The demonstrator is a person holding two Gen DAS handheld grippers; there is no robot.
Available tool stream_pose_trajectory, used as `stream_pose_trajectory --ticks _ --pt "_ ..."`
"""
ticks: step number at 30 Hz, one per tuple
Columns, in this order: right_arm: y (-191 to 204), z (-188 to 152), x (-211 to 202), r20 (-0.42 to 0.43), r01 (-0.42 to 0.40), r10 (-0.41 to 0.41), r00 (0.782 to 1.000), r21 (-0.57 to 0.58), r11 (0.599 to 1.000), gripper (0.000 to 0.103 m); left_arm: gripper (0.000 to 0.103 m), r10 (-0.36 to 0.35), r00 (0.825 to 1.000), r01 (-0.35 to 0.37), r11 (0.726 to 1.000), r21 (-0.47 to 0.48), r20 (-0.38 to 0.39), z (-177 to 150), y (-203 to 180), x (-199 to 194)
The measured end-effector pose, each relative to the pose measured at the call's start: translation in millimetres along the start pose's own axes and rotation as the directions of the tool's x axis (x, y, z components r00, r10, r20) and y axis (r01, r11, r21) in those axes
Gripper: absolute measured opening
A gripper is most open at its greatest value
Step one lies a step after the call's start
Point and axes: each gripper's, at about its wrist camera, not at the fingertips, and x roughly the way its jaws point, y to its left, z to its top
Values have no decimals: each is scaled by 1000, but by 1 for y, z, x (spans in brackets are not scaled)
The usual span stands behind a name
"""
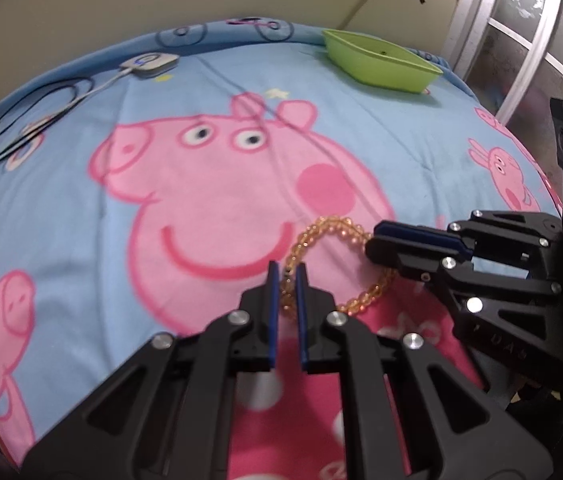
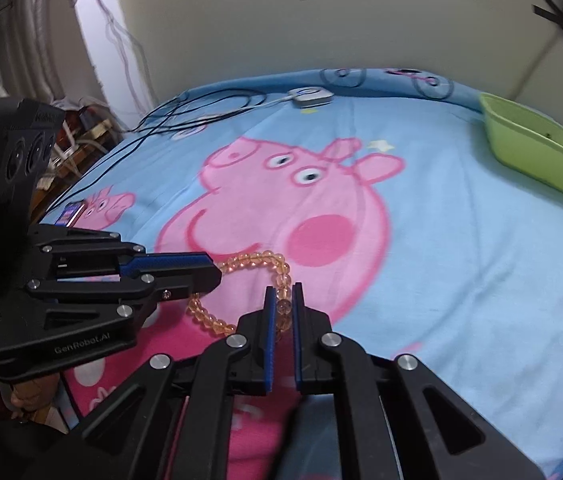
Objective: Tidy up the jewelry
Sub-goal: 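Hold the amber bead bracelet between both tools on the blanket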
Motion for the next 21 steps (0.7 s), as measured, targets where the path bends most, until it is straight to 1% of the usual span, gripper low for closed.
stream_pose_trajectory --ticks 8,10,12,13,16,21 --pt "-46 -6 -21 30 55 -59 998 99 994 0 8 -51 999 52 996 74 -16 26 -39 24" --pt "-57 -9 -24 33 64 -68 997 113 992 0 8 -54 998 55 994 89 -19 30 -47 28" --pt "-67 -12 -28 37 71 -77 996 134 988 0 8 -48 999 50 993 107 -20 34 -57 32" --pt "-73 -15 -30 37 74 -80 996 148 986 0 8 -35 999 36 992 118 -14 35 -62 34" --pt "-82 -20 -32 40 42 -51 998 190 981 0 8 -2 1000 2 992 129 1 36 -69 37" --pt "-81 -20 -32 39 42 -51 998 198 979 0 8 13 1000 -14 995 103 18 35 -68 37"
